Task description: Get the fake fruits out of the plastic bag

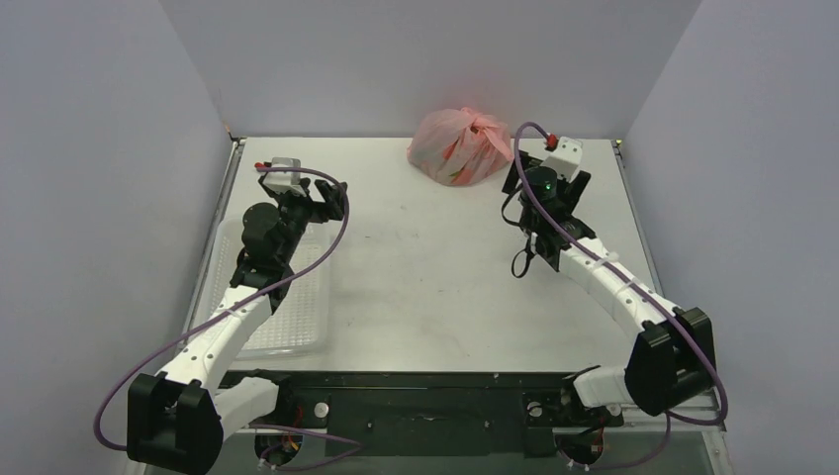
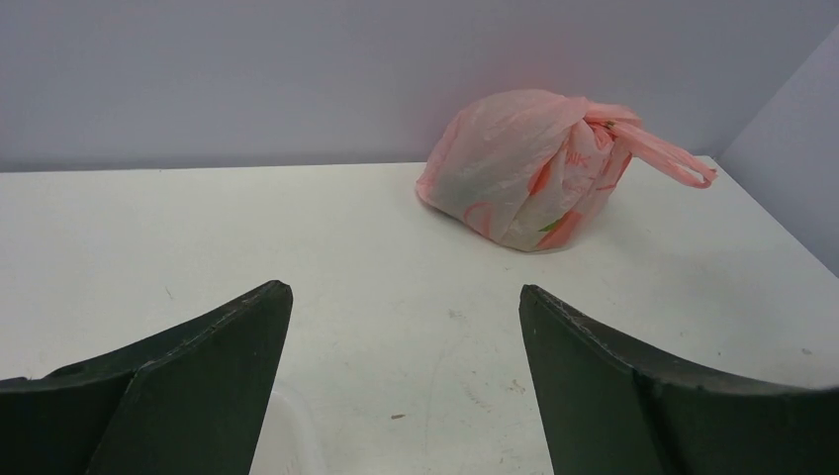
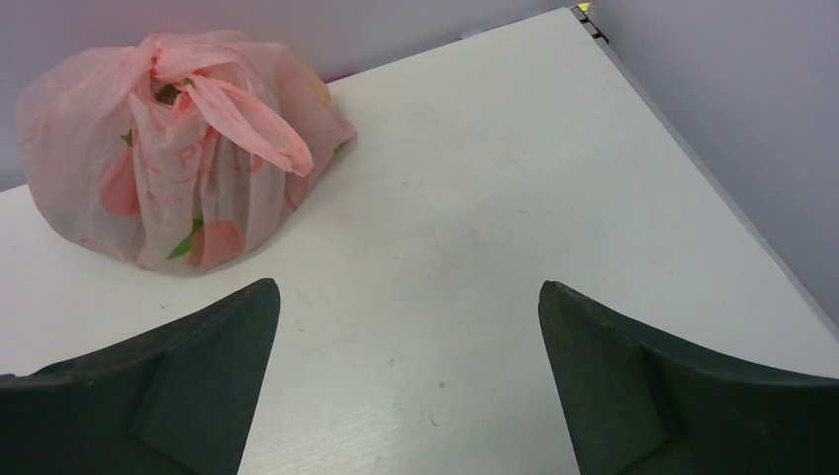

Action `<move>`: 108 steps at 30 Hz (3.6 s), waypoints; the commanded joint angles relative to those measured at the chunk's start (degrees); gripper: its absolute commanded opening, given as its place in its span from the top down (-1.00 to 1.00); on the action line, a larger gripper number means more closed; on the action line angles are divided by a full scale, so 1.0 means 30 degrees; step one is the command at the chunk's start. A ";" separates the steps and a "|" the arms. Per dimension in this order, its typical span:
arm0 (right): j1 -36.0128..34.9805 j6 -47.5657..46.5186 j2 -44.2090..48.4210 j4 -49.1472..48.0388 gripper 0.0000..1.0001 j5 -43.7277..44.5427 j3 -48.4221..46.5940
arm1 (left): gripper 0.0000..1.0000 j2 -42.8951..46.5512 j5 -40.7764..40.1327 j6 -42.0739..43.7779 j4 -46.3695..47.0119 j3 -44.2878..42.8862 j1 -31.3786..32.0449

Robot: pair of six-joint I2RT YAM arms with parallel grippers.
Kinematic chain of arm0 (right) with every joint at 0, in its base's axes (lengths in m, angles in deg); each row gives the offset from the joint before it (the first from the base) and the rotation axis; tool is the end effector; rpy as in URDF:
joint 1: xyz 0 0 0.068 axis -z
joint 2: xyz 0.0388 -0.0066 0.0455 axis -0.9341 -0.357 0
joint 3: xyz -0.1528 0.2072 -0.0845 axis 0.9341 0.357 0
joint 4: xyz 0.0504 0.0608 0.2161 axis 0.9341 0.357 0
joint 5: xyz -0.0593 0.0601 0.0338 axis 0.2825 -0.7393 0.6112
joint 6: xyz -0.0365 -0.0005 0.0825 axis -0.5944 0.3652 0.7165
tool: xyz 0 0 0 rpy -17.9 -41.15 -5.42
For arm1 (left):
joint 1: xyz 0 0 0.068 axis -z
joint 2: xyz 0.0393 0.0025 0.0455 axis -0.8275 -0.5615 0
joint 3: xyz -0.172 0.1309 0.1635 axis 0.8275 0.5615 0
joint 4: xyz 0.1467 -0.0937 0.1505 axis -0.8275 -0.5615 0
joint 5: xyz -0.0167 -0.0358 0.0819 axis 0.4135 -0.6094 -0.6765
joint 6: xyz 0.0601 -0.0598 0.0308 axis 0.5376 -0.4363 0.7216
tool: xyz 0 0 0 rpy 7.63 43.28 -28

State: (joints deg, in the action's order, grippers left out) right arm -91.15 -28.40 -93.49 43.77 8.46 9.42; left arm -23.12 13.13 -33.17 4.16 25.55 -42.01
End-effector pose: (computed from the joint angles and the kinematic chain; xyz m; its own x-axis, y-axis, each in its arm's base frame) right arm 0.2981 0.0726 0.3099 -0.2257 0.2129 -0.9506 0.2641 0.9527 0.1507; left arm 0.2604 -0.0664 0.3315 -0.0111 -0.2265 -0.9739 0.2703 0.9371 -0.2210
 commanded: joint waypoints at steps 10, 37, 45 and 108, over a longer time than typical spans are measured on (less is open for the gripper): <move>-0.0439 0.3517 -0.5962 -0.0535 -1.00 -0.0480 -0.6297 | -0.67 -0.0091 0.1393 -0.0046 0.0785 -0.0933 0.0198; 0.2953 0.8582 -1.6572 -0.3960 -0.96 -0.9606 -1.5622 | -0.67 -0.0711 0.1516 0.1587 -0.0136 -0.1181 0.3228; 0.3059 0.9073 -1.8851 -0.3447 -0.70 -1.0299 -1.7899 | -0.67 -0.0949 0.1319 0.1966 -0.0403 -0.1230 0.3770; -1.1059 1.0681 0.5308 -0.6209 0.60 -0.8072 1.2550 | -0.65 -0.2459 0.1394 0.8724 -1.1063 -0.3266 1.2033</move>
State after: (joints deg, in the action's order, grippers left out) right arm -122.95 3.60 -80.29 27.36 -22.97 48.00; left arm -28.65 15.14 -8.51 -25.92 19.51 -5.95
